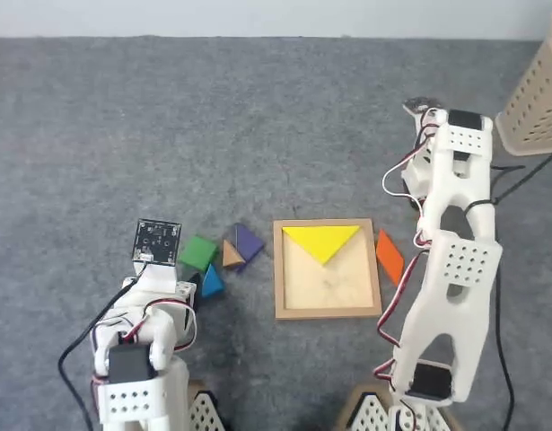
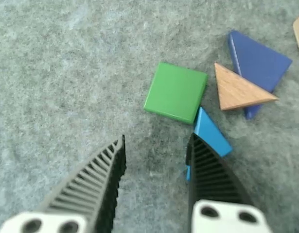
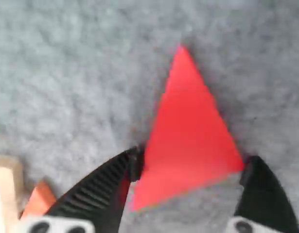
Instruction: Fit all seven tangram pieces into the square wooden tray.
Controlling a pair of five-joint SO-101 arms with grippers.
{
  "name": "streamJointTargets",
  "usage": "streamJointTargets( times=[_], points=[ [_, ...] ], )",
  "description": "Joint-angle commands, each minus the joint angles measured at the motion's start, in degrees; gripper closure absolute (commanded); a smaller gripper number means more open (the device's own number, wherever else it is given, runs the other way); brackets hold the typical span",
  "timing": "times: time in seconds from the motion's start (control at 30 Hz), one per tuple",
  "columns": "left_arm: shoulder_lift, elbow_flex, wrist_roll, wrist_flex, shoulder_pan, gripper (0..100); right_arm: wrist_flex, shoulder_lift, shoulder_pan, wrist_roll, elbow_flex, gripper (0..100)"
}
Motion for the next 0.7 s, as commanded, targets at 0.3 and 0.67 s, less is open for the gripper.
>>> streamJointTargets(
  times=[0.3, 0.67],
  points=[
    [-1.0, -0.5, -0.4, 0.3, -0.2, 81, 5.1, -0.9, 0.7, -1.6, -3.3, 79.6],
    [-1.0, -0.5, -0.4, 0.3, -0.2, 81, 12.5, -6.7, 3.4, 2.8, -3.7, 79.6]
  ],
)
